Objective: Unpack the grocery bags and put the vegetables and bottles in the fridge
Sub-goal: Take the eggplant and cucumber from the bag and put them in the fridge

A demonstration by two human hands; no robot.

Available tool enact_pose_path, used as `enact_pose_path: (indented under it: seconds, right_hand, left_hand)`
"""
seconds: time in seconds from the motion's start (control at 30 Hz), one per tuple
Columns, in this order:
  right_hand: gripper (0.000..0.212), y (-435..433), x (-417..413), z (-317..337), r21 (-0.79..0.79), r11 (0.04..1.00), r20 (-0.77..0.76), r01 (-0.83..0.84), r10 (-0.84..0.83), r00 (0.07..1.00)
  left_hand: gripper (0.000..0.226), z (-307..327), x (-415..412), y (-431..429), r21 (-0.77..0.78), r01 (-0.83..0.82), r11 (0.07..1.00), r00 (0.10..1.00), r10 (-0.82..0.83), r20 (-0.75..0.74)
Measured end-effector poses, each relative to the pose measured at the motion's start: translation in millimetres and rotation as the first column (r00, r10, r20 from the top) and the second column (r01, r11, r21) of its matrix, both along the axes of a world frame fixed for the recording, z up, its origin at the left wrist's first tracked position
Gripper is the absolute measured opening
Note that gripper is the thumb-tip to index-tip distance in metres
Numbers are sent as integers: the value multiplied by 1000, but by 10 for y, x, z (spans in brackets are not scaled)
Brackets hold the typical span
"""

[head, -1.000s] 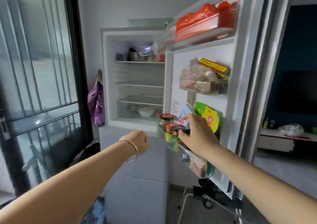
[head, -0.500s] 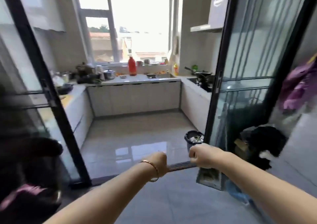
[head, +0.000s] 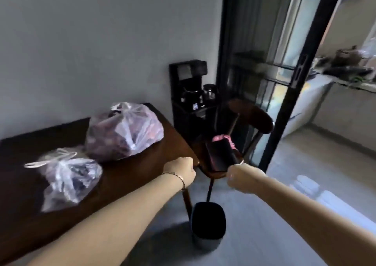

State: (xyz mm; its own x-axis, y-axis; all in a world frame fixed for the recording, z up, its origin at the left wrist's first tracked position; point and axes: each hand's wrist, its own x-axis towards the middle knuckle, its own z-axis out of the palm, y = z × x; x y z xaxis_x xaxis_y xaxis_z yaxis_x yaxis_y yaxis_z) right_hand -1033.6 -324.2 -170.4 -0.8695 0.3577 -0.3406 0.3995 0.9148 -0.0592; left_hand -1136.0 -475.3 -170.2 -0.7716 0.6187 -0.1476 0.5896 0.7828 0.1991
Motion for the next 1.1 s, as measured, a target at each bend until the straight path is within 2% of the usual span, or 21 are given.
enact_pose_path:
  seconds: [0.1,0.23,0.4,0.5,0.63,0.8,0.87,0.97,1.1]
  right_hand:
    - [27,-559,-470,-52,-1,985,-26,-173,173,985]
    - [26,-1253,-987,-73,-71,957,-104,-281,273,956]
    - [25,-2042,-1662,-198,-120,915,-153,-385,366,918]
    - [25,-2431,-2131,-240,-155,896,-190,-417,387,902]
    - [26,-2817,-2747,-285,-166,896,-203,-412,378,903]
    - [24,-3120,-3401,-381,-202,910,-236,-363,314,919]
    - [25,-3236,-3628,-440,-219,905,-234,-366,315,920]
    - [26,-3409,-3956,-539,-257,881,-236,-398,342,910]
    - [26,-3602,-4246,-731,-326,821,-280,-468,389,878]
  left_hand:
    - [22,-87,-198,-736,-18,-192,981,981,192,1]
    - [20,-167,-451,-1544,-8,-381,925,925,381,-12]
    - [15,-371,-942,-2342,16,-498,867,867,498,-20]
    - [14,-475,-1379,-2755,52,-509,859,857,511,-57]
    - [19,-531,-2018,-3185,141,-504,852,860,510,-7]
    - [37,-618,-2773,-3533,230,-385,894,893,423,-151]
    - [43,-727,-3030,-3594,193,-394,899,902,418,-106]
    - [46,-917,-3293,-3612,16,-409,912,912,410,-22]
    - [24,-1081,-3528,-3623,-118,-405,907,914,398,-78]
